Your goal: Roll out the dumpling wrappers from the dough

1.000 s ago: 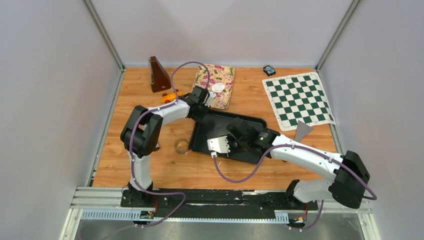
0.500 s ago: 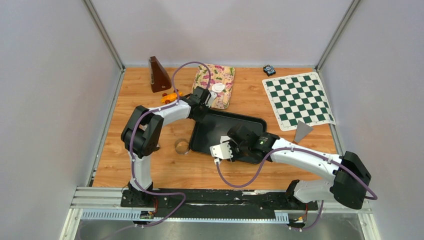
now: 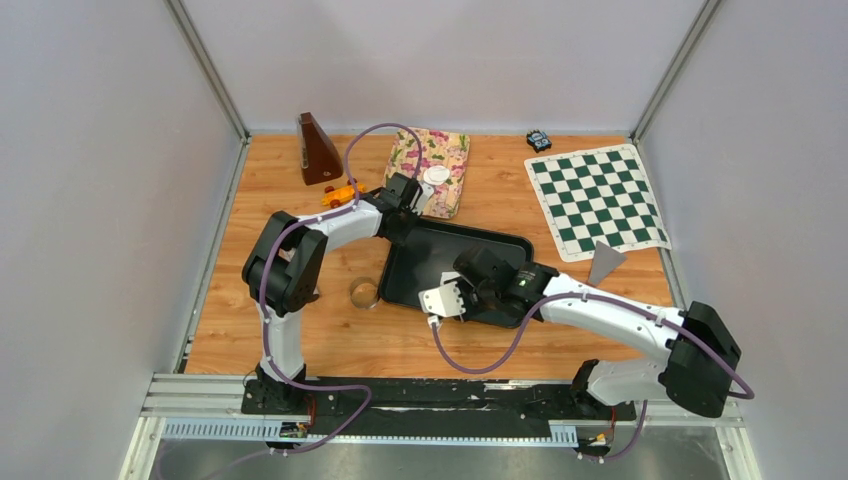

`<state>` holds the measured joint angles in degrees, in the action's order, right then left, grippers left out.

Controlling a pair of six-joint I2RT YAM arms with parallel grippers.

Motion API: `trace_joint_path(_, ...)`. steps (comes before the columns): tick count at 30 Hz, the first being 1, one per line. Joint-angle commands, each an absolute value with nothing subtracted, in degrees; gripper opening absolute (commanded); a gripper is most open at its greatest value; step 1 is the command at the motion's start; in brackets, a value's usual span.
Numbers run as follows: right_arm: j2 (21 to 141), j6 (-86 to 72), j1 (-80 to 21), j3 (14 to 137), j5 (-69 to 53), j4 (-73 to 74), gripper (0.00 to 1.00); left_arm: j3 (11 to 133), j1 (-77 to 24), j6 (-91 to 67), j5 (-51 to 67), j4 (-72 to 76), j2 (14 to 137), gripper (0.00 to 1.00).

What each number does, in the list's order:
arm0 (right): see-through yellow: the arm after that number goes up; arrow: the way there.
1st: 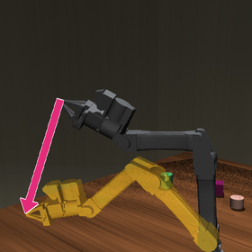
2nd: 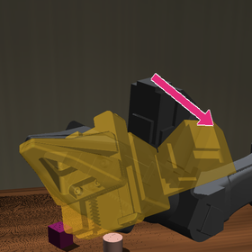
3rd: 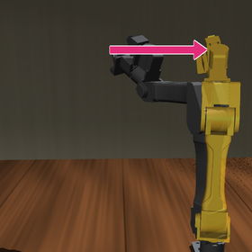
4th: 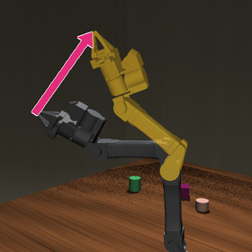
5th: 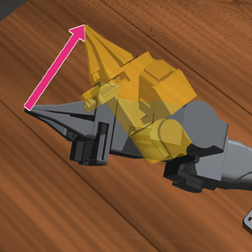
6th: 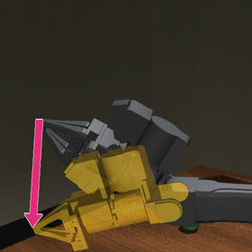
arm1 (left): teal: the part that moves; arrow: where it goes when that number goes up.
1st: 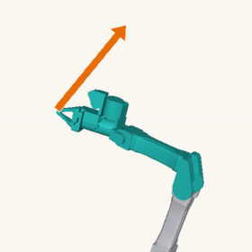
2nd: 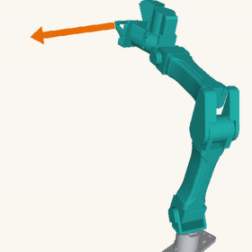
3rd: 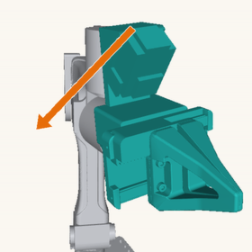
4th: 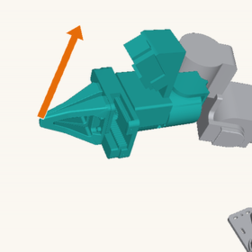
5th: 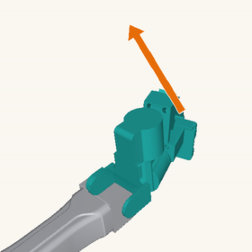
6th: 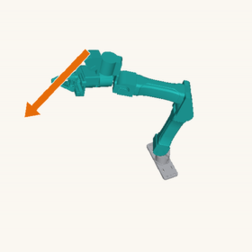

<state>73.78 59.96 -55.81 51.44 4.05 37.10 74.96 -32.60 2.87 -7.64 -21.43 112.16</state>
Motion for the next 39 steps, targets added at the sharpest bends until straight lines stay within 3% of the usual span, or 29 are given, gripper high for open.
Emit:
trace_joint_path(1, 76.09, 61.97, -55.63, 52.87, 8.19, 31.91, 0.00, 75.22, -33.49, 5.30, -7.56, -24.26, 113.42, 0.00)
trace_joint_path(39, 78.82, 62.32, -55.46, 57.16, 9.26, 31.94, 0.00, 74.58, -33.49, 5.62, -7.20, -24.26, 112.78, 0.00)
